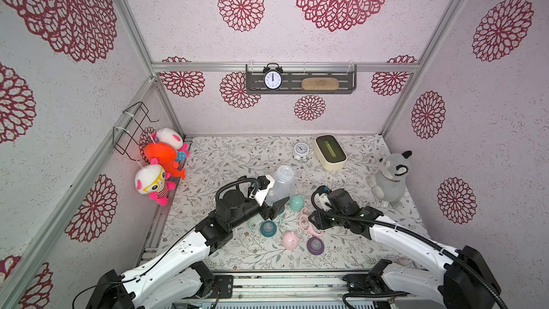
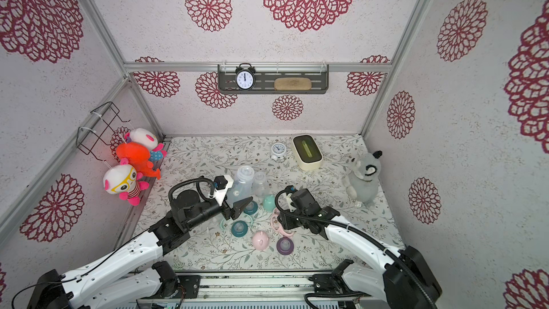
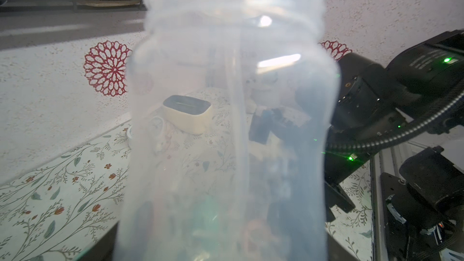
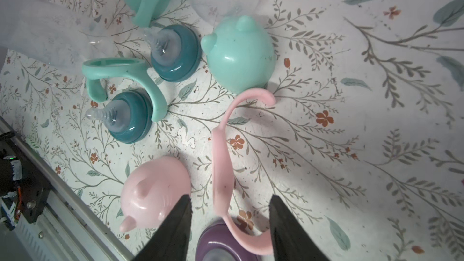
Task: Assemble the baby bottles
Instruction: Move the handle to the center of the board.
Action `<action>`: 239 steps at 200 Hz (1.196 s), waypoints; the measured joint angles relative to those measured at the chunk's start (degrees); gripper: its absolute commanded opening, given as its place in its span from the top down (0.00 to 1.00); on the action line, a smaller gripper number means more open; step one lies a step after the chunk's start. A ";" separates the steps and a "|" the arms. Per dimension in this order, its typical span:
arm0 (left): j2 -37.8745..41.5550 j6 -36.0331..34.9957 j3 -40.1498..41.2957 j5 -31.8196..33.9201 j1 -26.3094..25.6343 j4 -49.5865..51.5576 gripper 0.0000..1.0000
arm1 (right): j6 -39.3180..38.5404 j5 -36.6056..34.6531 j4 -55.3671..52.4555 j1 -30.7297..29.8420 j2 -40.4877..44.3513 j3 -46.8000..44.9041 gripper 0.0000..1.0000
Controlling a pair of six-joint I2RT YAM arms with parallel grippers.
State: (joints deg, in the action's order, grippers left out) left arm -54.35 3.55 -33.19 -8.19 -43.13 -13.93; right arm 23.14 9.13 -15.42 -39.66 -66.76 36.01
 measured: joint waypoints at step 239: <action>0.44 1.49 2.32 1.25 0.00 2.56 1.00 | 1.18 0.17 7.89 5.73 -8.55 1.05 0.91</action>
State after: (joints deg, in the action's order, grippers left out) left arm -53.91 5.04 -30.87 -6.94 -43.13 -11.38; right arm 24.32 9.30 -7.53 -33.93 -75.31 37.06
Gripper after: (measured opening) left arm 0.812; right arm 0.149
